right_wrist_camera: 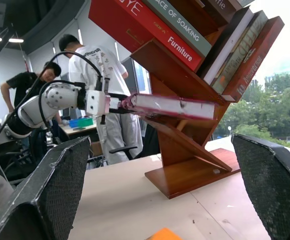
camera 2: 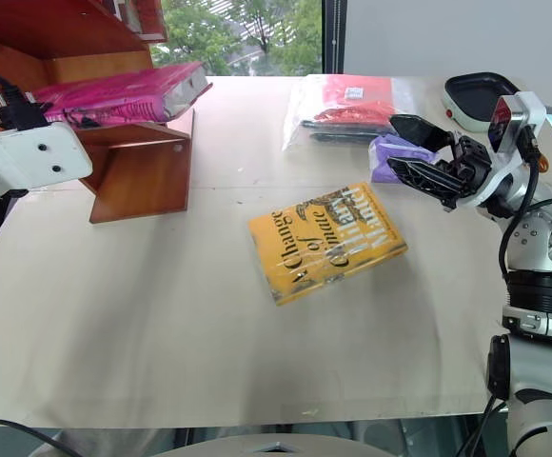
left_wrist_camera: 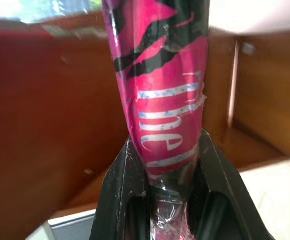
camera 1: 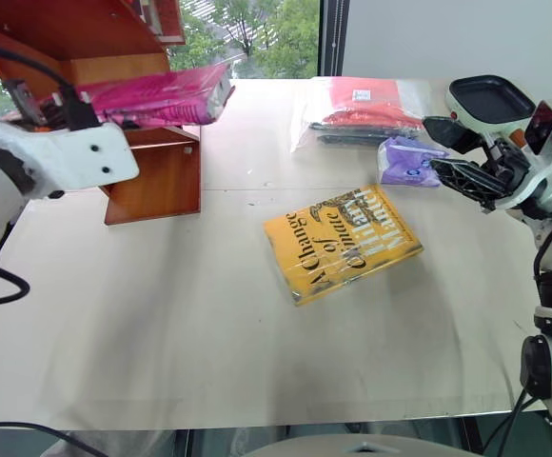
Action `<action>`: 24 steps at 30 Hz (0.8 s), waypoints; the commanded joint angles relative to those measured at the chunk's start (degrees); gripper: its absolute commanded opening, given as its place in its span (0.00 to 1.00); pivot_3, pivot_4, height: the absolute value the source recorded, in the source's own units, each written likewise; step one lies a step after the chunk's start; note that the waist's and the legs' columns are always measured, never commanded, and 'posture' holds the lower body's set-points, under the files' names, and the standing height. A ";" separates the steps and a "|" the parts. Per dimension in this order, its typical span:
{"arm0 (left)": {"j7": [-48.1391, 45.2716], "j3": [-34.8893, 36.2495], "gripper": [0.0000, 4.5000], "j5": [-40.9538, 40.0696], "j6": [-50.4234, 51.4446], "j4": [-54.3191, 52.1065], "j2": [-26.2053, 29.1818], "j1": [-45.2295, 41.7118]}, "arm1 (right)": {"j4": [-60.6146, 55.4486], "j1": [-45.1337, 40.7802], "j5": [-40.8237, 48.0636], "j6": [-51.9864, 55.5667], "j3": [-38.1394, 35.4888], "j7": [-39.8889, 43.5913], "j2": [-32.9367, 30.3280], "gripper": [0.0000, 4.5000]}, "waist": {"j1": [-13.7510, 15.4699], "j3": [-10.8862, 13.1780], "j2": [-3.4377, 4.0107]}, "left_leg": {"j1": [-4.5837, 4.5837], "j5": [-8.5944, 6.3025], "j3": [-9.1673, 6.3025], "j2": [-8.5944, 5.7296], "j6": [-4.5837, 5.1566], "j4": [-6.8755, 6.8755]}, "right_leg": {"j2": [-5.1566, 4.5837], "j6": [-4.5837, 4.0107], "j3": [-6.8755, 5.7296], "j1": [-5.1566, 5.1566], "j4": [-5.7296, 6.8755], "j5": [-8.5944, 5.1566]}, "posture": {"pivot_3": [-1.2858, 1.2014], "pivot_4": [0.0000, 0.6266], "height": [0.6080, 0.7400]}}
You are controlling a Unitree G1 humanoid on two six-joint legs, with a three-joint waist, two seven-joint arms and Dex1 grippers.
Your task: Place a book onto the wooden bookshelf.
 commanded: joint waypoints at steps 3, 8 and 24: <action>-3.33 2.33 0.07 2.19 -2.61 5.85 2.93 -0.86 | -1.81 -0.48 0.25 -0.17 -0.22 0.27 0.58 1.00 | -0.16 0.00 0.00 | 0.00 0.00 0.03 -0.01 0.00 0.00 | -0.02 0.00 0.02 -0.01 0.00 0.00 | 0.52 0.24 0.96; -7.69 -1.61 0.07 0.36 -1.83 12.53 6.64 -4.97 | -1.87 -0.56 -0.15 -0.83 -0.23 -0.31 1.41 1.00 | -0.59 0.00 0.00 | 0.03 0.00 0.04 0.01 0.00 -0.01 | 0.02 0.00 0.02 -0.03 0.08 0.00 | 0.52 0.24 0.96; -12.68 -10.11 0.99 -1.47 3.51 16.87 8.51 -16.25 | -1.53 0.27 -1.63 -3.69 -0.84 -0.13 1.91 1.00 | -1.47 0.02 -0.03 | 0.04 -0.01 0.18 0.07 0.02 0.43 | 0.40 0.02 0.20 -0.11 0.63 0.00 | 0.52 0.24 0.96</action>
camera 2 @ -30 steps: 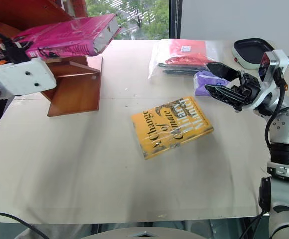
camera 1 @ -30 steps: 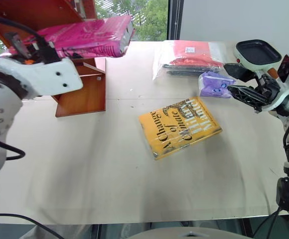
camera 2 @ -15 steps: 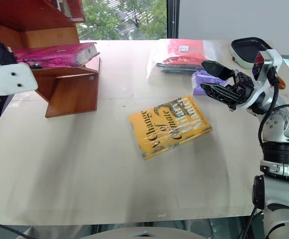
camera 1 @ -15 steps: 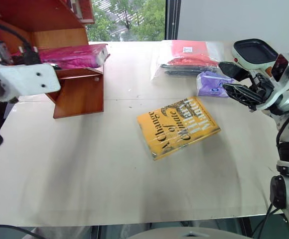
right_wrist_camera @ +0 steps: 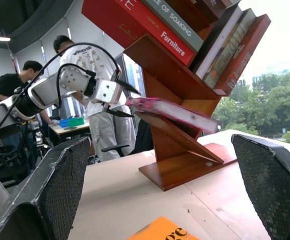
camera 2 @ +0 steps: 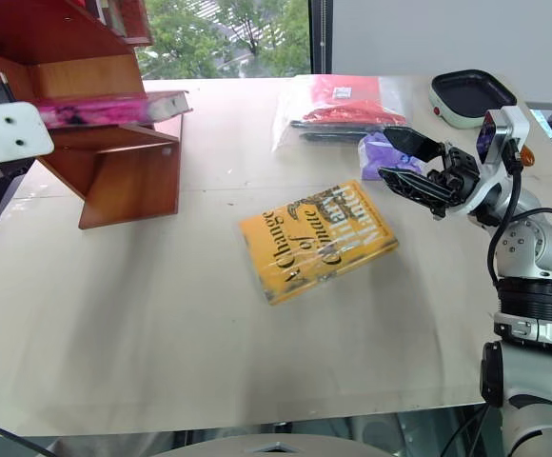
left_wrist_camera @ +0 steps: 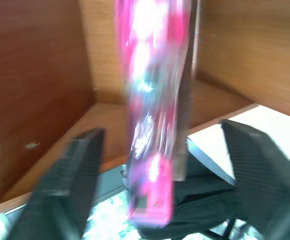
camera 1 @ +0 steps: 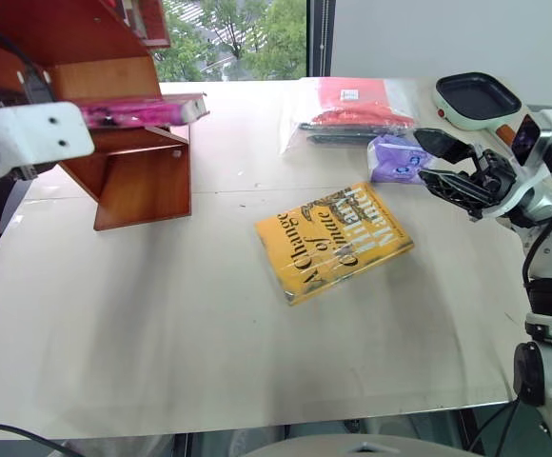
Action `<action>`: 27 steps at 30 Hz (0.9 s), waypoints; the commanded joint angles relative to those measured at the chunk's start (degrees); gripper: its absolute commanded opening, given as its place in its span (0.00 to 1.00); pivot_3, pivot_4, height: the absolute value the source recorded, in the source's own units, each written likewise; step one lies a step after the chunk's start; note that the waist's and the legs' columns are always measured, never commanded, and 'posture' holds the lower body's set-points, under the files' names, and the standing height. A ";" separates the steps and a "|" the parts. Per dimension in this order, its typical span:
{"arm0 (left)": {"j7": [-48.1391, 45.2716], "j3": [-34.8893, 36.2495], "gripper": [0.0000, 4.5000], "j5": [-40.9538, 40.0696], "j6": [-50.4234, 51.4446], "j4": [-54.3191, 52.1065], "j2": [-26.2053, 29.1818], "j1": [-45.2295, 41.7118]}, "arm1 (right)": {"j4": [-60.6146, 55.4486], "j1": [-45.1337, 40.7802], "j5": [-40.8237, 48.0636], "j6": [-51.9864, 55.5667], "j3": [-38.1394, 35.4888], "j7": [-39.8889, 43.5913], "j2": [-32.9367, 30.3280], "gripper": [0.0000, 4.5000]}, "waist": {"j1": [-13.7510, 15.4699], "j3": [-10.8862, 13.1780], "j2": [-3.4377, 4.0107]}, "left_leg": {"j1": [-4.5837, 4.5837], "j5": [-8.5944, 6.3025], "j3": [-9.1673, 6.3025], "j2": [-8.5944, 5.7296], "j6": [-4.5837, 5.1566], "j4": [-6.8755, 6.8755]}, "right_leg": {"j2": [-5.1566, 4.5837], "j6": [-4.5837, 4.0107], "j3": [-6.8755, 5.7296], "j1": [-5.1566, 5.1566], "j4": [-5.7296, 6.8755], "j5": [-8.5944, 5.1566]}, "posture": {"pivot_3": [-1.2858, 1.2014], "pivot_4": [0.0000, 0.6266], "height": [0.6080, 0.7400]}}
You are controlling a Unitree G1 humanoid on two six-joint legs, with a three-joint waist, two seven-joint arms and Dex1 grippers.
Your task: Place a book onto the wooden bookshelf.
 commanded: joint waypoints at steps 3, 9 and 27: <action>-1.19 2.95 0.99 0.54 2.44 -0.49 1.20 0.34 | -0.76 -1.68 0.56 -1.83 -1.55 -0.52 0.49 1.00 | 0.03 0.00 0.00 | 0.04 0.00 -0.04 0.01 0.00 0.02 | 0.02 0.00 -0.01 0.00 0.13 0.00 | 0.52 0.24 0.96; -1.62 8.16 0.99 1.46 4.01 -1.29 1.75 1.80 | 0.28 -1.52 -0.14 -2.51 -1.49 -0.45 0.24 1.00 | -0.01 0.00 0.00 | 0.06 0.00 -0.04 0.04 -0.01 0.01 | 0.06 -0.01 0.00 -0.01 0.17 0.00 | 0.52 0.24 0.96; 2.84 20.54 0.99 -28.15 31.48 -29.16 -33.28 -7.51 | 10.37 4.13 -8.57 -10.38 -1.56 5.73 -5.73 1.00 | 1.58 -0.07 -0.05 | 0.04 0.01 -0.13 0.02 -0.02 0.29 | -0.01 -0.01 -0.04 0.12 0.25 0.01 | 0.52 0.24 0.96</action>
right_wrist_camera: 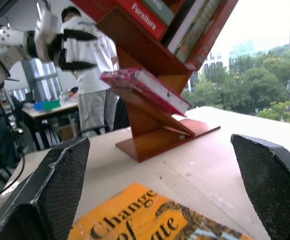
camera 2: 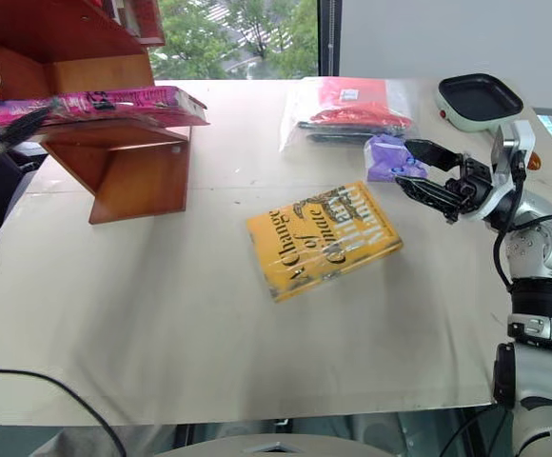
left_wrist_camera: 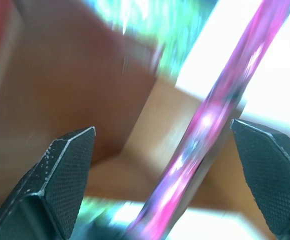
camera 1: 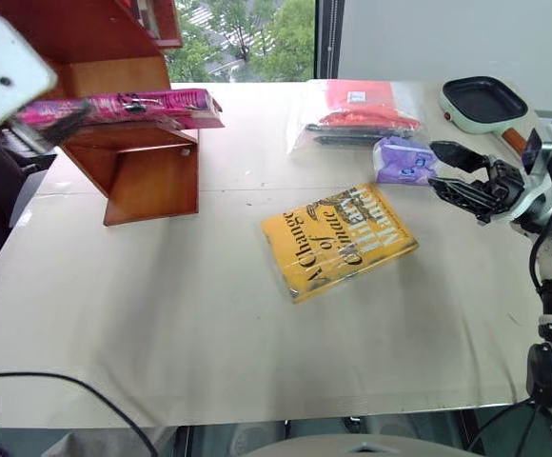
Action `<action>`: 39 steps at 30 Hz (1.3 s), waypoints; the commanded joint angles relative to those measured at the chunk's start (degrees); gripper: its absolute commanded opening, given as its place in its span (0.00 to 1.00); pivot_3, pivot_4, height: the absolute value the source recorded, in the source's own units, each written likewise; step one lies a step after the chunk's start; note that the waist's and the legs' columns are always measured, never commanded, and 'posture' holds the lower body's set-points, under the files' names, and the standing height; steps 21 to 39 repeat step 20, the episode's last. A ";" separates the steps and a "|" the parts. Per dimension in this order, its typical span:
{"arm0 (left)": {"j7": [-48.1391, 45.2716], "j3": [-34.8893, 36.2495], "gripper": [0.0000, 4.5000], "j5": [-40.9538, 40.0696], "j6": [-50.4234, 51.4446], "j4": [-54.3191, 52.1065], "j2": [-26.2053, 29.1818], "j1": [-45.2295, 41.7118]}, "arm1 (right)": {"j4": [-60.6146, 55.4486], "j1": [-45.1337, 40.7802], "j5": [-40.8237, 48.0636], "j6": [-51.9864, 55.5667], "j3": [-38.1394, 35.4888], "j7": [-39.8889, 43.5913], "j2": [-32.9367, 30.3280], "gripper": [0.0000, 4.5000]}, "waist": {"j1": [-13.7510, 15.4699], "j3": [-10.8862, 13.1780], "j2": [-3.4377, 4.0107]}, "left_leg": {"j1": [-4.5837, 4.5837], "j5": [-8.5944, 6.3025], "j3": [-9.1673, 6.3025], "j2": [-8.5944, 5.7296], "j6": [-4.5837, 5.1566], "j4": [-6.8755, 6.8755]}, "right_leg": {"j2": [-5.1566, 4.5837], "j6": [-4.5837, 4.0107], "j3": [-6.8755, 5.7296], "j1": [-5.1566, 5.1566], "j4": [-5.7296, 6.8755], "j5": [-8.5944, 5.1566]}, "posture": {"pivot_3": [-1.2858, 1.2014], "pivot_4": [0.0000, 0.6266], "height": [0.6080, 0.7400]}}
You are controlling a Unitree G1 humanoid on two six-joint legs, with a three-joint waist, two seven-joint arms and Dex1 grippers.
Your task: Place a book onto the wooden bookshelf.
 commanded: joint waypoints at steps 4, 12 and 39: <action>2.50 4.25 0.99 -15.15 13.47 -12.76 -18.44 13.96 | 1.31 6.10 -7.63 -11.61 -0.91 -3.44 -0.36 1.00 | -0.64 -0.08 -0.01 | 0.06 0.03 0.11 0.00 -0.04 0.09 | -0.04 0.04 0.14 0.06 0.01 0.02 | 0.52 0.24 0.96; 9.90 -7.12 0.99 -10.26 -9.53 -8.17 -36.88 48.27 | 0.75 23.10 -14.63 -21.92 -2.75 -10.78 -0.94 1.00 | 0.78 -0.21 0.03 | 0.14 -0.01 0.12 0.04 -0.05 -0.22 | -0.39 -0.10 0.36 0.01 -0.21 0.07 | 0.52 0.24 0.96; 12.01 -16.23 0.99 -9.58 -20.47 -2.27 -38.05 52.74 | -1.45 31.83 -18.81 -27.65 -2.48 -18.87 0.44 1.00 | 1.08 -0.26 0.05 | 1.11 0.00 0.19 0.13 -0.02 -0.19 | -0.36 -0.42 0.34 1.05 -0.44 -0.04 | 0.52 0.24 0.96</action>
